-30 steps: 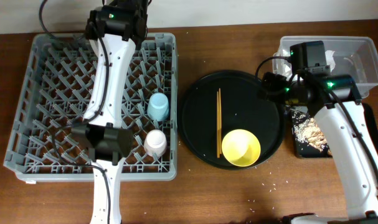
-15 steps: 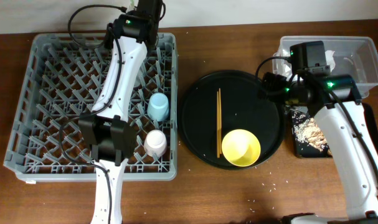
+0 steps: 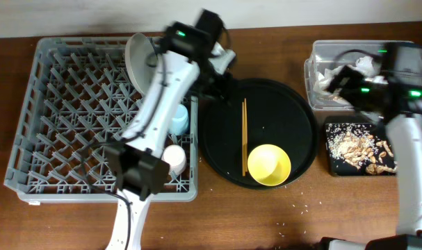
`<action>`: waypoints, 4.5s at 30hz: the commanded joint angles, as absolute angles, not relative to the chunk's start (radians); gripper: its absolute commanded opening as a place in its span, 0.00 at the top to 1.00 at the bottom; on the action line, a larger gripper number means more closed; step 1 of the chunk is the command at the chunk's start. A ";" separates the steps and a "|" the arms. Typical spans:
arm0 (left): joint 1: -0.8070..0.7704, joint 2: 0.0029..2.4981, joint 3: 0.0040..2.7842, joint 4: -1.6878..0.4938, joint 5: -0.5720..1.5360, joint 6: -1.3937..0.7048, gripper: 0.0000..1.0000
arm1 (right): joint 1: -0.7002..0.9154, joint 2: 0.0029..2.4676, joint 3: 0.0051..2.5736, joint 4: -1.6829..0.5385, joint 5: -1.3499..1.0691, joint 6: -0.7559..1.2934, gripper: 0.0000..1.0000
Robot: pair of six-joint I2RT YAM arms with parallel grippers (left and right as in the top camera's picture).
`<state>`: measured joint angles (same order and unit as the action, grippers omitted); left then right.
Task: Sort waste into correct bins and load items into the dishwasher rack
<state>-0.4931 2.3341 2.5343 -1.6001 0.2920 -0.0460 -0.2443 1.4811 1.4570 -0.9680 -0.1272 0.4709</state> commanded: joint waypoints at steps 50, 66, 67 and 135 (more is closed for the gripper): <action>-0.474 2.603 2.664 -1.379 -1.254 -0.302 0.99 | -0.476 1.481 1.482 -1.025 -0.251 0.469 0.01; -0.600 2.608 2.665 -1.472 -1.117 -0.297 0.52 | -0.476 1.481 1.482 -1.025 -0.251 0.469 0.01; -0.606 2.606 2.672 -1.471 -1.078 -0.289 0.52 | -0.476 1.481 1.482 -1.025 -0.251 0.469 0.02; -0.527 2.477 3.052 -1.688 -0.121 -0.200 1.00 | -0.476 1.481 1.482 -1.025 -0.251 0.469 0.02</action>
